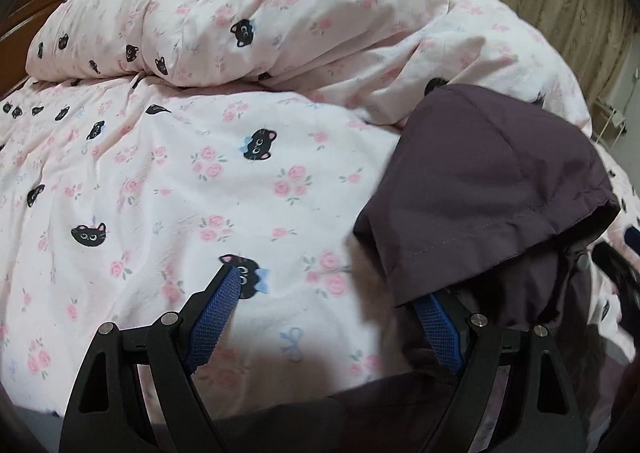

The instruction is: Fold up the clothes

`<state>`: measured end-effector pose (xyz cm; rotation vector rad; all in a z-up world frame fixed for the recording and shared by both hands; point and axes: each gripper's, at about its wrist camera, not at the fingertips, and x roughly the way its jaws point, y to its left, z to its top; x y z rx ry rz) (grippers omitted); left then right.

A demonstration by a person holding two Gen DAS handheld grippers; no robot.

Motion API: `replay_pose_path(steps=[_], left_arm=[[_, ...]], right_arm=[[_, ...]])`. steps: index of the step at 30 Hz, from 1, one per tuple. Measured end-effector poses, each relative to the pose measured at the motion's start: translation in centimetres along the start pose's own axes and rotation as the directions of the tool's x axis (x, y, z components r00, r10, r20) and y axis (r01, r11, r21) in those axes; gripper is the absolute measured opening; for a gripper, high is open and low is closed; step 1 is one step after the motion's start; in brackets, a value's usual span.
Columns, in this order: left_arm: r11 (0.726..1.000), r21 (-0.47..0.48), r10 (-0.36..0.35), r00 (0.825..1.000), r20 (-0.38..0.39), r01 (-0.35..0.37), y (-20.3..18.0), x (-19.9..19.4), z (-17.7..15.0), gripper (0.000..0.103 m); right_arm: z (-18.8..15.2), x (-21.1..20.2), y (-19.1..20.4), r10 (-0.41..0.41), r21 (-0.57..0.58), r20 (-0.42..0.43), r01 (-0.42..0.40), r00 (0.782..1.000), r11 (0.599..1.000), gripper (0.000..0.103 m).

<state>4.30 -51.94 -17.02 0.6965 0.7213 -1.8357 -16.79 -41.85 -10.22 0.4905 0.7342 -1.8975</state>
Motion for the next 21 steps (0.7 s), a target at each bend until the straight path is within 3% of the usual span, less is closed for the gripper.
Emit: replay_pose_path(steps=[3, 7, 9, 13, 15, 20, 21], left_arm=[[0.995, 0.081, 0.054, 0.998, -0.011, -0.053, -0.3, 0.0, 0.4, 0.083], [0.971, 0.171, 0.162, 0.986, 0.044, -0.167, -0.3, -1.2, 0.9, 0.084], [0.966, 0.201, 0.148, 0.986, 0.08, -0.161, -0.6, -2.6, 1.3, 0.084], [0.939, 0.264, 0.176, 0.967, 0.184, -0.222, -2.0, -5.2, 1.9, 0.084], [0.936, 0.276, 0.184, 0.972, 0.143, -0.218, -1.8, -3.8, 1.6, 0.084], [0.918, 0.343, 0.216, 0.976, -0.015, -0.197, -1.7, 1.1, -0.3, 0.084], [0.911, 0.355, 0.225, 0.974, -0.004, -0.209, -2.0, 0.9, -0.3, 0.084]], right_arm=[[0.9, 2.8, -0.4, 0.001, 0.042, -0.041, 0.001, 0.999, 0.999, 0.086], [0.9, 3.6, -2.0, -0.119, 0.072, -0.07, 0.124, 0.99, 0.99, 0.086], [0.8, 3.4, -3.1, -0.184, 0.091, -0.076, 0.19, 0.98, 0.978, 0.087], [0.5, 1.9, -3.9, -0.217, 0.091, -0.05, 0.221, 0.975, 0.971, 0.088], [0.3, 1.3, -4.2, -0.233, 0.091, -0.039, 0.236, 0.972, 0.968, 0.09], [-0.8, 4.7, -3.1, -0.214, 0.005, -0.175, 0.218, 0.961, 0.976, 0.09], [-1.0, 5.2, -2.9, -0.215, -0.009, -0.193, 0.218, 0.957, 0.976, 0.091]])
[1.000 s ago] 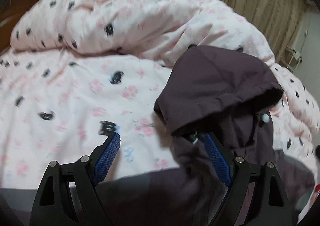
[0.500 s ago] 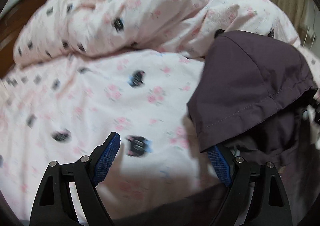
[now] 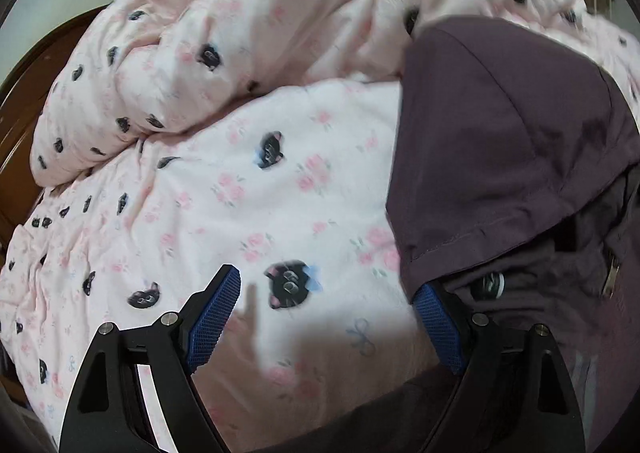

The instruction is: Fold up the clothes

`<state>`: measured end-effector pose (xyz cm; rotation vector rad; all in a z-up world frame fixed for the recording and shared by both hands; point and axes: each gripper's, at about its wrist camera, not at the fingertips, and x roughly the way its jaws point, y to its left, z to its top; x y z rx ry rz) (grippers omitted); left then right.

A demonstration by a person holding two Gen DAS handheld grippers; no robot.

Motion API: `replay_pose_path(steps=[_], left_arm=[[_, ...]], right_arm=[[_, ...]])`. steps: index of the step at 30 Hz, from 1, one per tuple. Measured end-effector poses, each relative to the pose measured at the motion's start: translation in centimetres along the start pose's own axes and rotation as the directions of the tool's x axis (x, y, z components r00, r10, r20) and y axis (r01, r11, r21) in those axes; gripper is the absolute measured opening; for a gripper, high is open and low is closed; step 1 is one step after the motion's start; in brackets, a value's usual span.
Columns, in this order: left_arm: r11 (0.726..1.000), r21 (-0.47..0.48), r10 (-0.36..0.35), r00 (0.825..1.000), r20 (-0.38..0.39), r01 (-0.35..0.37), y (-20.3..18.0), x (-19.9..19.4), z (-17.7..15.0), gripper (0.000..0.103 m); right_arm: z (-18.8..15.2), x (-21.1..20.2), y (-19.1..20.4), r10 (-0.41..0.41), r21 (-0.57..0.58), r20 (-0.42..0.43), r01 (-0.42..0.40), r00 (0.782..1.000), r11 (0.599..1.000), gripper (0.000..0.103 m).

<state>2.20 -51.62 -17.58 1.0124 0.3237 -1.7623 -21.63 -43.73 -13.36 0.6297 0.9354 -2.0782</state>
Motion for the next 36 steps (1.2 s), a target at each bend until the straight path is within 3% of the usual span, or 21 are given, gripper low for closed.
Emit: replay_pose_path(steps=[3, 7, 12, 16, 20, 24, 29, 31, 33, 35, 36], left_arm=[[0.997, 0.041, 0.057, 0.996, 0.069, -0.06, -0.3, -1.9, 0.4, 0.084], [0.997, 0.05, 0.055, 0.993, 0.106, -0.061, -0.2, -3.4, 0.6, 0.084], [0.999, -0.027, 0.05, 0.989, 0.136, -0.047, 1.2, -4.3, 1.0, 0.084], [0.992, -0.107, 0.088, 0.968, 0.233, -0.064, 2.8, -7.0, 1.7, 0.084], [0.987, -0.146, 0.099, 0.958, 0.27, -0.06, 3.7, -8.5, 1.7, 0.084], [0.983, -0.169, 0.116, 0.949, 0.294, -0.068, 4.2, -9.6, 1.6, 0.084], [0.981, -0.186, 0.097, 0.96, 0.264, -0.048, 4.4, -8.9, 1.3, 0.084], [0.982, -0.19, 0.071, 0.96, 0.272, -0.019, 4.4, -9.0, 1.3, 0.084], [0.981, -0.194, 0.085, 0.953, 0.291, -0.029, 4.3, -9.4, 1.2, 0.084], [0.98, -0.193, 0.096, 0.953, 0.287, -0.041, 4.1, -8.9, 1.2, 0.084], [0.981, -0.188, 0.096, 0.958, 0.272, -0.046, 4.0, -8.3, 1.2, 0.084]], right_arm=[[-0.2, 0.3, 0.4, -0.012, -0.029, -0.009, 0.012, 1.0, 1.0, 0.091], [-0.1, -1.2, 0.1, 0.018, -0.047, 0.036, -0.017, 0.999, 0.999, 0.092], [1.2, -2.1, 1.7, 0.044, -0.084, 0.087, -0.037, 0.995, 0.996, 0.095], [2.7, -1.9, 3.8, 0.056, -0.069, 0.14, -0.046, 0.989, 0.997, 0.095], [4.3, -1.9, 5.8, 0.113, -0.025, 0.164, -0.11, 0.98, 0.994, 0.098], [6.1, -1.1, 6.6, 0.102, 0.011, 0.183, -0.106, 0.978, 0.994, 0.099], [8.0, 0.3, 4.6, -0.041, 0.1, 0.172, 0.024, 0.984, 0.995, 0.1], [8.2, -1.3, 2.5, -0.128, 0.192, 0.253, 0.079, 0.959, 0.978, 0.102], [7.3, -4.3, 1.6, -0.225, 0.262, 0.388, 0.128, 0.894, 0.957, 0.103], [6.3, -6.8, 1.4, -0.312, 0.309, 0.49, 0.173, 0.814, 0.935, 0.103], [6.0, -6.8, 1.9, -0.322, 0.287, 0.501, 0.197, 0.803, 0.937, 0.103]])
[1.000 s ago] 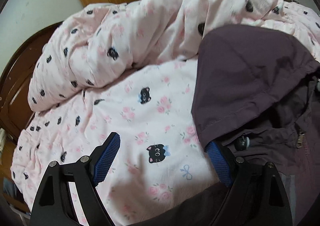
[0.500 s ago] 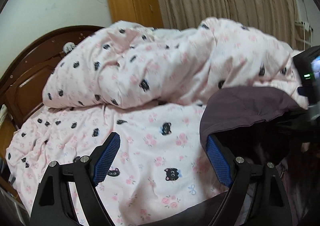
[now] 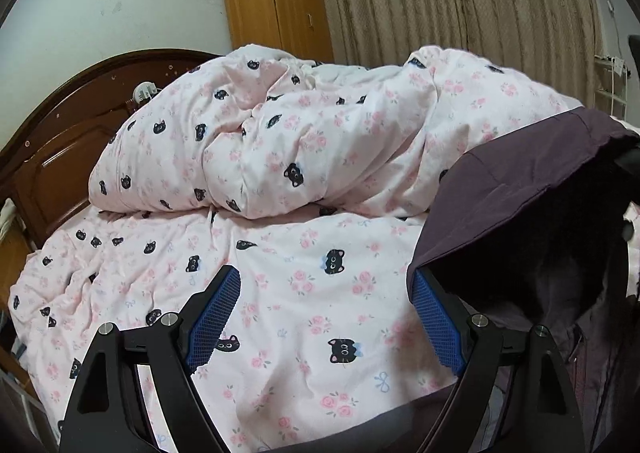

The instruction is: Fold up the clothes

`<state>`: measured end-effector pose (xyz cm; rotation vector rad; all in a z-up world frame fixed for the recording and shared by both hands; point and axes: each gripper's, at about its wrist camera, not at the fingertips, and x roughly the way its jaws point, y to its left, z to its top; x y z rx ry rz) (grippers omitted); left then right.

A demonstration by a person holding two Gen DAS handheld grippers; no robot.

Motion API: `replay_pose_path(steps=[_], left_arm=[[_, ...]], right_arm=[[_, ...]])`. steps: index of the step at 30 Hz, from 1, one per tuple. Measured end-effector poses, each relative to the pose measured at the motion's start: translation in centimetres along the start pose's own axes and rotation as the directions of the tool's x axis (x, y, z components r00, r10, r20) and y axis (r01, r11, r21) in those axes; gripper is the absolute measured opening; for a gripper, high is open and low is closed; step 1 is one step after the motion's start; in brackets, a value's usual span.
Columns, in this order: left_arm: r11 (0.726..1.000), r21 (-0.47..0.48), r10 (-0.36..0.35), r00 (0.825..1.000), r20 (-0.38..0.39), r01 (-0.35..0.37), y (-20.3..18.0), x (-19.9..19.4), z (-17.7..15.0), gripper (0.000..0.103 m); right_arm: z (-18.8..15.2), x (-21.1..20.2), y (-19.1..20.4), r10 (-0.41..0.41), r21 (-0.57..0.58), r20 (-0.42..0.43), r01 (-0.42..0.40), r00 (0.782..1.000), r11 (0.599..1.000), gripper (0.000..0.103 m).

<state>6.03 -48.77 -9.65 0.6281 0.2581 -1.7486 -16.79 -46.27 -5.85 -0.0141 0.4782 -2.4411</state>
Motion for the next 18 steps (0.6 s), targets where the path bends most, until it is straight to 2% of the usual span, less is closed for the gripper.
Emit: replay_pose_path(steps=[1, 3, 4, 5, 6, 7, 8, 9, 12, 15, 16, 18], left_arm=[[1.0, 0.013, 0.0, 0.999, -0.035, 0.001, -0.3, 1.0, -0.4, 0.084], [0.999, 0.052, 0.0, 0.99, -0.143, 0.008, -1.1, 3.4, -1.9, 0.084], [0.997, 0.071, 0.001, 0.978, -0.207, 0.014, -1.5, 4.8, -2.7, 0.084], [0.996, 0.083, -0.004, 0.964, -0.264, 0.027, -1.9, 5.9, -3.4, 0.084], [0.996, 0.07, -0.026, 0.952, -0.305, 0.05, -2.1, 6.5, -3.9, 0.084], [0.997, 0.054, -0.042, 0.946, -0.322, 0.062, -2.2, 6.7, -4.2, 0.084], [0.997, 0.057, -0.036, 0.95, -0.311, 0.057, -2.3, 6.6, -4.1, 0.084], [0.997, 0.061, -0.03, 0.953, -0.301, 0.051, -2.4, 6.4, -4.0, 0.084], [0.997, 0.058, -0.031, 0.963, -0.268, 0.048, -2.3, 5.6, -3.5, 0.084], [0.995, 0.023, -0.086, 0.961, -0.262, 0.096, -1.9, 4.4, -3.1, 0.084], [0.994, 0.015, -0.105, 0.962, -0.252, 0.112, -1.8, 3.7, -2.9, 0.084], [0.992, 0.016, -0.12, 0.967, -0.224, 0.127, -1.8, 2.8, -2.4, 0.084]], right_arm=[[-0.4, -0.3, 0.4, -0.007, -0.033, 0.014, 0.007, 1.0, 0.999, 0.103], [-1.8, 1.0, 1.8, 0.015, -0.128, -0.069, -0.024, 0.998, 0.992, 0.103], [-3.1, 2.3, 2.6, 0.044, -0.177, -0.157, -0.072, 0.987, 0.982, 0.103], [-4.6, 3.5, 3.2, 0.076, -0.197, -0.256, -0.129, 0.964, 0.972, 0.103], [-6.0, 4.6, 3.7, 0.104, -0.212, -0.352, -0.188, 0.93, 0.959, 0.103], [-7.4, 5.8, 4.3, 0.128, -0.219, -0.443, -0.245, 0.888, 0.944, 0.103], [-8.3, 6.0, 4.3, 0.147, -0.206, -0.478, -0.273, 0.866, 0.94, 0.103], [-8.7, 5.7, 3.9, 0.164, -0.189, -0.476, -0.282, 0.864, 0.941, 0.103], [-8.3, 5.1, 2.8, 0.188, -0.173, -0.436, -0.287, 0.88, 0.942, 0.103], [-6.9, 3.9, 1.8, 0.262, -0.154, -0.392, -0.343, 0.882, 0.926, 0.103], [-6.4, 3.2, 1.5, 0.3, -0.149, -0.377, -0.377, 0.877, 0.914, 0.103], [-5.3, 1.4, 0.8, 0.388, -0.139, -0.356, -0.458, 0.85, 0.878, 0.103]])
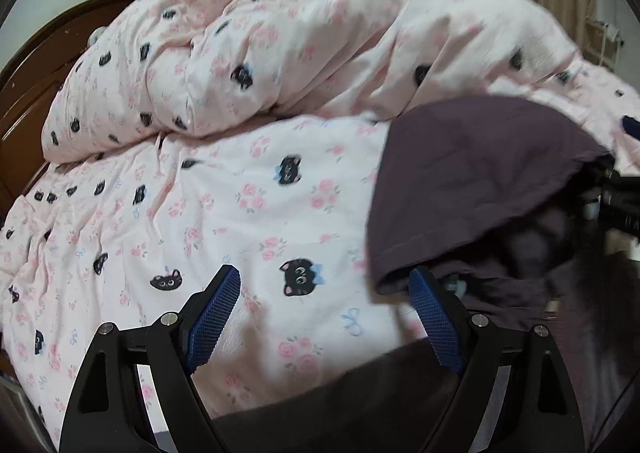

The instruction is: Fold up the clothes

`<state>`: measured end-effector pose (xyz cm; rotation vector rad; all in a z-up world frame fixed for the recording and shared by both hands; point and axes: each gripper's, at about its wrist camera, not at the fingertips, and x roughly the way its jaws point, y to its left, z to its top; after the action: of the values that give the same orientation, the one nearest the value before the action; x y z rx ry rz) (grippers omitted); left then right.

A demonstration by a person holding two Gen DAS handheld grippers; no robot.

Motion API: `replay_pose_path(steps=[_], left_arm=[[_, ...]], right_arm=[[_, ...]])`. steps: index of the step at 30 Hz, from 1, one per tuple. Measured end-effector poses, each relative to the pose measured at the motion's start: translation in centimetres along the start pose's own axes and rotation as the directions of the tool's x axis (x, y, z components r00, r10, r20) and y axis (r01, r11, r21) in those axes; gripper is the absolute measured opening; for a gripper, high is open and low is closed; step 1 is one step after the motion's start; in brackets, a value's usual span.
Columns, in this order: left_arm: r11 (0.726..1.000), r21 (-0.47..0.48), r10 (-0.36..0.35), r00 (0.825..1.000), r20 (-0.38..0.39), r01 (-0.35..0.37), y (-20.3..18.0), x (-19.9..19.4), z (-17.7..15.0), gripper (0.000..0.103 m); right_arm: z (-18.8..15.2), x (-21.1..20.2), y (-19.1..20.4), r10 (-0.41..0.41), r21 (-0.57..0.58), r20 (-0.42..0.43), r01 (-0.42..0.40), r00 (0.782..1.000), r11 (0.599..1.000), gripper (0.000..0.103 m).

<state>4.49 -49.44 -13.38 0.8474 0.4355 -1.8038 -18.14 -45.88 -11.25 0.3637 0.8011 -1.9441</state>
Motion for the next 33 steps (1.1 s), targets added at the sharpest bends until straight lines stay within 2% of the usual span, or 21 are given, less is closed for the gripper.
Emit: replay_pose_path(steps=[1, 3, 4, 6, 9, 11, 14, 15, 16, 18, 19, 21, 24, 25, 28, 33], left_arm=[[1.0, 0.006, 0.011, 1.0, 0.017, -0.011, 0.0, -0.3, 0.2, 0.084], [0.999, 0.016, 0.04, 0.999, 0.023, -0.041, 0.1, 0.0, 0.3, 0.084], [0.998, 0.021, 0.055, 0.998, 0.027, -0.056, 0.1, 0.2, 0.4, 0.084], [0.998, 0.014, 0.059, 0.998, -0.003, -0.059, 0.6, 1.0, 0.3, 0.084], [0.999, -0.02, 0.05, 0.998, -0.03, -0.05, 1.6, 1.0, 0.1, 0.084], [0.998, -0.044, 0.044, 0.999, -0.026, -0.045, 2.2, 0.6, 0.0, 0.084], [0.993, -0.119, 0.01, 0.996, 0.087, 0.0, 3.4, -1.5, 0.9, 0.084], [0.991, -0.134, 0.007, 0.993, 0.117, 0.009, 3.6, -1.9, 1.1, 0.084], [0.992, -0.126, 0.022, 0.992, 0.126, -0.006, 3.5, -1.4, 1.2, 0.084], [0.994, -0.105, 0.05, 0.989, 0.136, -0.036, 3.0, -0.3, 1.4, 0.084], [0.996, -0.076, 0.06, 0.993, 0.106, -0.052, 2.4, 1.1, 1.2, 0.084], [0.997, -0.018, 0.078, 0.997, -0.001, -0.078, 1.2, 4.2, 0.6, 0.084], [0.991, 0.06, 0.126, 0.988, -0.093, -0.121, 0.0, 7.4, -0.7, 0.084], [0.99, 0.078, 0.13, 0.984, -0.121, -0.122, -0.3, 8.3, -1.0, 0.084], [0.992, 0.057, 0.117, 0.986, -0.119, -0.111, 0.1, 8.1, -0.9, 0.084], [0.995, -0.024, 0.1, 0.993, -0.056, -0.102, 1.9, 5.1, 0.2, 0.084]], right_arm=[[0.1, -1.1, 0.2, 0.039, -0.019, 0.025, -0.039, 0.999, 0.999, 0.103], [0.2, -2.8, 0.7, 0.045, -0.058, 0.076, -0.041, 0.996, 0.997, 0.103], [0.3, -3.0, 1.1, -0.019, -0.083, 0.086, 0.026, 0.996, 0.996, 0.103], [0.4, -2.6, 1.8, -0.067, -0.108, 0.065, 0.074, 0.996, 0.991, 0.103], [0.1, -0.8, 1.4, -0.02, -0.116, -0.008, 0.019, 1.0, 0.993, 0.103], [-0.2, -0.6, 1.7, 0.091, -0.107, -0.052, -0.096, 0.995, 0.99, 0.103], [-0.4, -2.7, 1.9, 0.158, -0.128, 0.025, -0.153, 0.987, 0.98, 0.103], [-0.3, -3.7, 1.8, 0.16, -0.129, 0.077, -0.149, 0.984, 0.98, 0.103], [-0.1, -4.7, 1.5, 0.159, -0.115, 0.124, -0.145, 0.979, 0.983, 0.103], [0.8, -5.2, 1.0, 0.167, -0.076, 0.16, -0.156, 0.973, 0.985, 0.103], [1.4, -5.2, 1.2, 0.161, -0.061, 0.165, -0.152, 0.973, 0.986, 0.103], [2.3, -4.2, 2.2, 0.124, -0.068, 0.138, -0.116, 0.983, 0.991, 0.103], [2.1, -0.1, 5.0, -0.004, -0.164, 0.012, 0.006, 1.0, 0.987, 0.103], [1.7, 1.0, 5.2, -0.016, -0.168, -0.022, 0.012, 1.0, 0.986, 0.103], [0.6, 3.9, 5.7, -0.05, -0.18, -0.121, 0.028, 0.991, 0.983, 0.103], [1.4, 0.1, 3.6, -0.006, -0.08, -0.022, 0.004, 1.0, 0.997, 0.103]])
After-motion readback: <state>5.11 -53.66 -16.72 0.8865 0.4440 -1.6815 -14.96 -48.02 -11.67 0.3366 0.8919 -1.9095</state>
